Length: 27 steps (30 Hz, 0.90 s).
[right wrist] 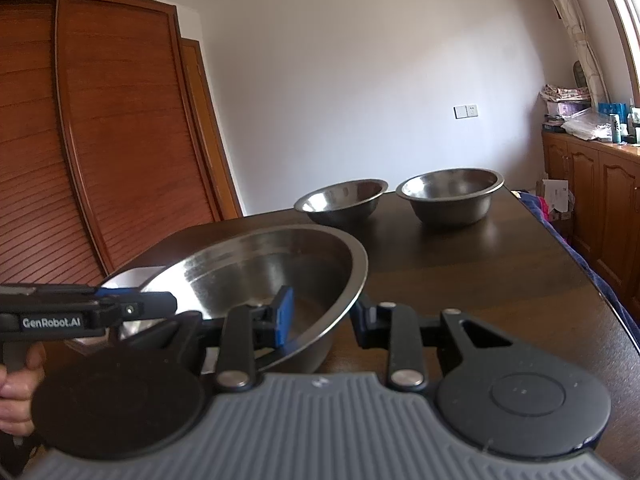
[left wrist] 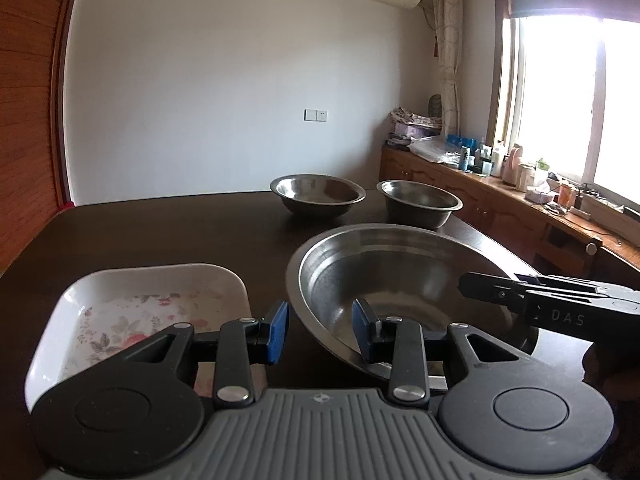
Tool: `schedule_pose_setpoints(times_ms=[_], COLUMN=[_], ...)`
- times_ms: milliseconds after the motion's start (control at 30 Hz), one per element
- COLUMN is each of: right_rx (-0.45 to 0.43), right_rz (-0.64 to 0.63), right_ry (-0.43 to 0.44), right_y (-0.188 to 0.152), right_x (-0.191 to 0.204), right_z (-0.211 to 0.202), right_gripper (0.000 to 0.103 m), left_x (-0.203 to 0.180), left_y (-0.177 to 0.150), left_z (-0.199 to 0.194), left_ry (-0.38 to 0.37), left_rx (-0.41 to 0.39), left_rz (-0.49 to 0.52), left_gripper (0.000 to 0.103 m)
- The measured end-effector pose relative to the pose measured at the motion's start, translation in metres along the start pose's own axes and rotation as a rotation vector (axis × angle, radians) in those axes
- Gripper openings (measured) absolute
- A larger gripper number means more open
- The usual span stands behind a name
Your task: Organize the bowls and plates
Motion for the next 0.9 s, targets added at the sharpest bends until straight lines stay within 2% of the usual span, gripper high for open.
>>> schedule_pose_setpoints(times_ms=[300, 400, 900], right_rx=[-0.028, -0.056, -0.111], right_rz=[-0.002, -0.017, -0.096], right_ry=[-0.019, -0.036, -0.06], right_y=[0.003, 0.006, 0.022], right_x=[0.0, -0.001, 0.007], right_z=[-0.006, -0.011, -0.032], right_gripper=[0.034, 0.043, 0.044], left_x=[0.003, 0.005, 0.016], left_y=[0.001, 0.0, 0.007], left_z=[-0.001, -0.004, -0.023], left_ry=[0.037, 0.044, 0.08], left_rx=[-0.011, -0.013, -0.038], left_rz=[0.012, 0.011, 0.021], left_gripper=[0.065, 0.065, 0.066])
Point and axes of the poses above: each gripper's, at about its wrist camera, not at the fingertips, and z roughly the way its jaws point, x to its left, y to its top, the point moved 3 cm from there along z, roughly the way its jaws point, and after that the axes turned 9 degrees about z, right-handed, at the moved point
